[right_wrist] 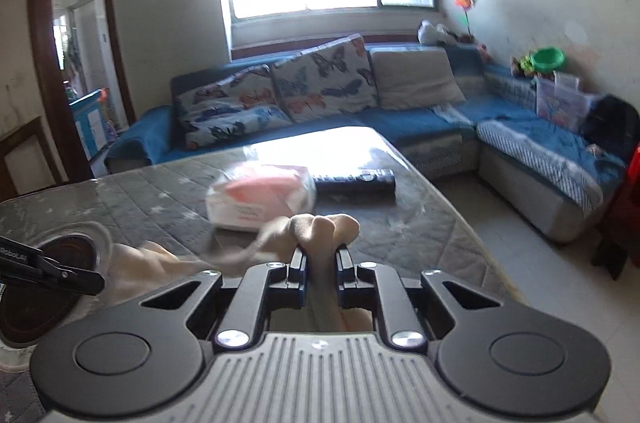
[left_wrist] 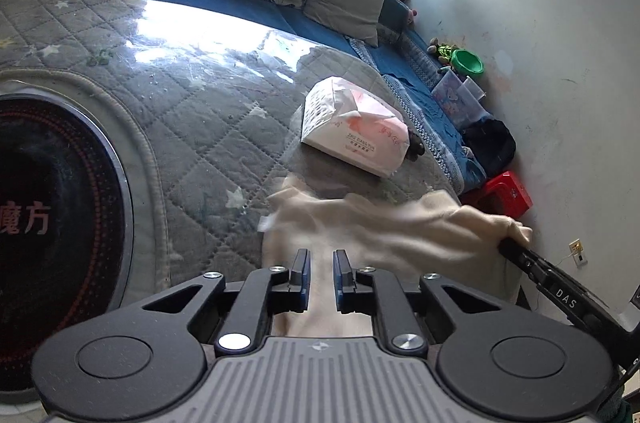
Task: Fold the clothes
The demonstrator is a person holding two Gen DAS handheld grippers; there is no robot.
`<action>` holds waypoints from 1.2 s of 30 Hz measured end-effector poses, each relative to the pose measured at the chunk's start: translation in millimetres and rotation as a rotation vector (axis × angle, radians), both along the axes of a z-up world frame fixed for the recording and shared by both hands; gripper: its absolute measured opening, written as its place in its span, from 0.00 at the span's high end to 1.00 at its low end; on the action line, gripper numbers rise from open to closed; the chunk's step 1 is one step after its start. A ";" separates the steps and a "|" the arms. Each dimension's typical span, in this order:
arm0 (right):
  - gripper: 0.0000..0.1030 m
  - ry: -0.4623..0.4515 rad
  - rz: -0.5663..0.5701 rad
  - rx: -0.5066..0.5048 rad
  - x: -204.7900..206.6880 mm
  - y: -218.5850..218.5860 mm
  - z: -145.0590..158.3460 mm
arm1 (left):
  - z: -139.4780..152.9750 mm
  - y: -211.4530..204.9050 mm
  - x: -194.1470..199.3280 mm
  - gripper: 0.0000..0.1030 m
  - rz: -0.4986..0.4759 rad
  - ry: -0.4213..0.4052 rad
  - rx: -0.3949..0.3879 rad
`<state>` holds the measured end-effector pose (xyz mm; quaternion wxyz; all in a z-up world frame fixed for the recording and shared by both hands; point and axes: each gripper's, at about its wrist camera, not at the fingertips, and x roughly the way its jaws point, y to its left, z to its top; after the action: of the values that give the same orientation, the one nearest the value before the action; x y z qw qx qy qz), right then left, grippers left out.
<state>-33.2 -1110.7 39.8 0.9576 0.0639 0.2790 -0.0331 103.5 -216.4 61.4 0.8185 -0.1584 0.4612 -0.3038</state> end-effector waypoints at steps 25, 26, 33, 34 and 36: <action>0.67 0.136 0.071 -0.038 69.0 25.6 -58.3 | -18.5 -18.8 -16.3 0.56 -0.102 -0.025 0.119; 0.65 0.138 0.070 -0.040 70.7 25.7 -60.4 | -20.4 -19.7 -15.7 0.56 -0.102 -0.023 0.129; 0.60 0.128 0.073 -0.038 61.2 23.9 -55.3 | -23.0 -21.7 -18.3 0.51 -0.102 -0.046 0.193; 0.60 0.123 0.079 -0.040 55.5 24.3 -52.3 | -21.8 -21.7 -19.6 0.50 -0.103 -0.055 0.196; 0.60 0.121 0.094 -0.050 44.2 26.5 -49.2 | -19.8 -22.9 -22.7 0.48 -0.108 -0.076 0.207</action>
<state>11.0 -1084.1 -9.4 0.9408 0.0248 0.3380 0.0013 80.8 -239.2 41.6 0.8298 -0.0364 0.4666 -0.3041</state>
